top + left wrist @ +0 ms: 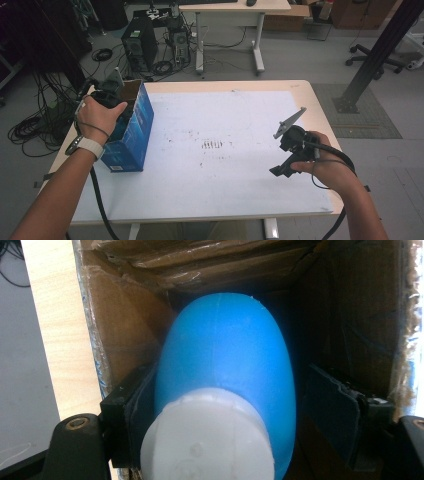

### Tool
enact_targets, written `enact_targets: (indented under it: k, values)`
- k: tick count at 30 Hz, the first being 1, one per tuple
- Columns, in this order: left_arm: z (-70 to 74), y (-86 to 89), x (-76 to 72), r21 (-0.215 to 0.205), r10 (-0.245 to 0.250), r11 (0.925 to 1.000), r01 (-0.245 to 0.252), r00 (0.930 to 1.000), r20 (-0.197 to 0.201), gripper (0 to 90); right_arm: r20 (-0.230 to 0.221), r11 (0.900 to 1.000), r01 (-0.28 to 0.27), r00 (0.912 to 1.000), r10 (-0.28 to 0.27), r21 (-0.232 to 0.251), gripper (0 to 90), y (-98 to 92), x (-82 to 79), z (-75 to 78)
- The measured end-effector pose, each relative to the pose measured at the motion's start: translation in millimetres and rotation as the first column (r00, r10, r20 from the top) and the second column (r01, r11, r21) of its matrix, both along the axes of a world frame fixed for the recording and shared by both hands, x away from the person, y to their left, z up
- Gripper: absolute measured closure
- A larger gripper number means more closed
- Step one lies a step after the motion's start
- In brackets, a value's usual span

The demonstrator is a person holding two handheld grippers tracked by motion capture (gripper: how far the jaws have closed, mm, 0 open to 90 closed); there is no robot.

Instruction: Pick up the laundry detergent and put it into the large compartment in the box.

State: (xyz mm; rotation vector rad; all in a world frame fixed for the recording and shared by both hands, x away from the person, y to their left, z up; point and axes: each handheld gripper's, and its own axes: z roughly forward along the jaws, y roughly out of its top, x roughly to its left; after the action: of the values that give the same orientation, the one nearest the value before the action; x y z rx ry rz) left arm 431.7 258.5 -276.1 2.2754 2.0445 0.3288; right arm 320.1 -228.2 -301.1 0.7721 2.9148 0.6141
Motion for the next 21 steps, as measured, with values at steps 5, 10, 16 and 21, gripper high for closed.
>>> enact_targets:
  k: [5,10,16,21]
  values:
    - [4.8,3.3,-0.6,-0.025,0.019,0.9995,-0.019,0.9998,0.007,21.1,-0.002,1.0,-0.003,1.0,0.003,0.001,11.0,0.9,-0.1,0.4]
    - [6.5,4.5,-1.1,-0.029,0.008,0.9995,-0.007,1.0,0.006,20.8,-0.001,1.0,-0.007,1.0,0.007,0.0,11.0,2.2,0.0,0.3]
    - [11.2,6.2,-2.0,-0.047,0.006,0.9989,-0.005,0.9998,0.019,20.4,-0.003,1.0,-0.005,1.0,0.005,-0.002,11.0,2.4,-0.5,0.3]
    - [17.0,7.5,-3.3,-0.06,0.003,0.9982,-0.002,0.9996,0.029,17.7,-0.001,1.0,-0.002,1.0,0.002,0.0,11.0,2.0,-1.5,1.9]
